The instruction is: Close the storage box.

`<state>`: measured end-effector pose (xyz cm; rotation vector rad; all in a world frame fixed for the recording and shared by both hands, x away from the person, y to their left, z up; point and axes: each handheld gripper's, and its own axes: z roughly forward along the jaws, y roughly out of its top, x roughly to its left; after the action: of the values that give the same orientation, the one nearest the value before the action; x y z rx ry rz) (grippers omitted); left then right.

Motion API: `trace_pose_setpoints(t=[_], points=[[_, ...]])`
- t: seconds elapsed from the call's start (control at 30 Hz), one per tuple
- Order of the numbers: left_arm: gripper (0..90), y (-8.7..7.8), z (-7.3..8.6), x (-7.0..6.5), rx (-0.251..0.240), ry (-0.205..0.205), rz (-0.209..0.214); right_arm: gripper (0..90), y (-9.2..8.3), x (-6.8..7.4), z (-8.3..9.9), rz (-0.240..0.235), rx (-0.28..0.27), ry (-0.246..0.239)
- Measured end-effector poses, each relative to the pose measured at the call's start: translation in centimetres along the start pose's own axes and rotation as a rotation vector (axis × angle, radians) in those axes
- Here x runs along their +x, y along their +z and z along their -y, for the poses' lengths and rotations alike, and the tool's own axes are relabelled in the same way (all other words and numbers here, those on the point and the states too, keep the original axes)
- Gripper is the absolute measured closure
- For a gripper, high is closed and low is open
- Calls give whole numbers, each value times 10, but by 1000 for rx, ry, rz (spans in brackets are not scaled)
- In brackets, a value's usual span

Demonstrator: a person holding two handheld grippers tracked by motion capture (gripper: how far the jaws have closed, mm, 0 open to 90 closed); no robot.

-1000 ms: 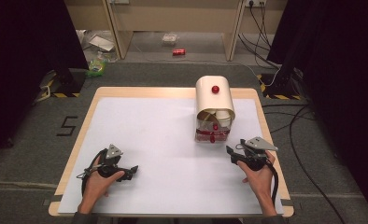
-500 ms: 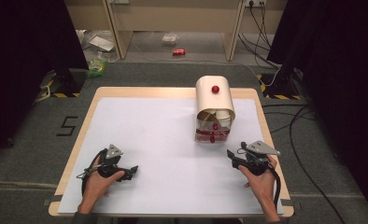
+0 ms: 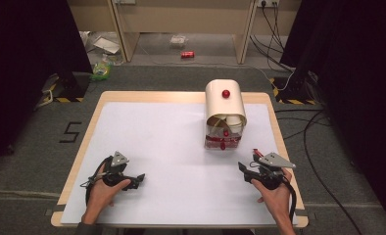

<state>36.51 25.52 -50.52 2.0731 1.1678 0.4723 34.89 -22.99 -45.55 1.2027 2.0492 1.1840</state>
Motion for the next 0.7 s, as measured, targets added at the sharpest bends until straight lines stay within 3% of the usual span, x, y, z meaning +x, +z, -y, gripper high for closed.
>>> trace_pose_setpoints(t=[0.7], points=[[0, 0, 0, 0, 0, 0, 0, 339, -17, 4, 15, -16, 19, -7]])
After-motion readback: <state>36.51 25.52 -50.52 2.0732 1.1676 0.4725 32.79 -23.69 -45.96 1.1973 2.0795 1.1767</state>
